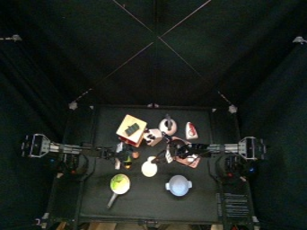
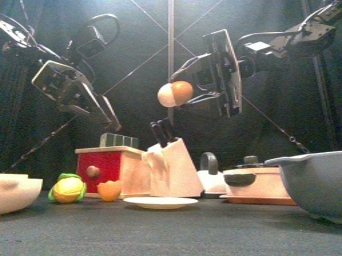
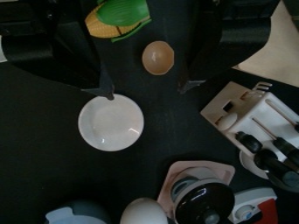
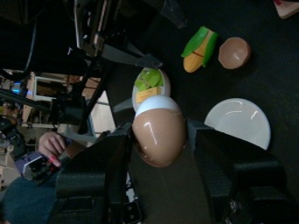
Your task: Remove egg shell
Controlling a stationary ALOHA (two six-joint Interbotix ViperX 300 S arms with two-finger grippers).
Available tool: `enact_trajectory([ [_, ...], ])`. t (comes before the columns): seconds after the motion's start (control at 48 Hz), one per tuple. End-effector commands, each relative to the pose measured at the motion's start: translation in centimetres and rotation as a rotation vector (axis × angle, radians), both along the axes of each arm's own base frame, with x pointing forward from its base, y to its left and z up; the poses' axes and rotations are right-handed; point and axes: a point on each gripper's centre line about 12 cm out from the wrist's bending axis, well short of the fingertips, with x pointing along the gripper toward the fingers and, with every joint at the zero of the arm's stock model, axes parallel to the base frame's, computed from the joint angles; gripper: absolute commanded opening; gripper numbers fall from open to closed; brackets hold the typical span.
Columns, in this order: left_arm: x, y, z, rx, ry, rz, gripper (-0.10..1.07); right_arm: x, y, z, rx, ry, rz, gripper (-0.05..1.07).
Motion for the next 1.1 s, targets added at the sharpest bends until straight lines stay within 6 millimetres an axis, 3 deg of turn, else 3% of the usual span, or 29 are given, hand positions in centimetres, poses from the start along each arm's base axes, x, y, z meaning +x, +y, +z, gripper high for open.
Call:
enact_trajectory([
  [0.0,0.9,-0.2,1.8,-0.01,-0.09,-0.015,0.94,0.2,-0.1,1.6,-0.005,-0.045,-0.003,0.61],
  [0.333,2.2,-1.0,4.1,-0.042,-0.289,-0.076,0.94,1.0,-0.3,2.0,-0.007,-0.057,-0.003,0.61],
  [1.083,5.3,-1.1,3.6,-0.054,-0.314,-0.101,0.94,2.3,-0.2,2.3,-0.005,-0.07,0.012,0.6],
])
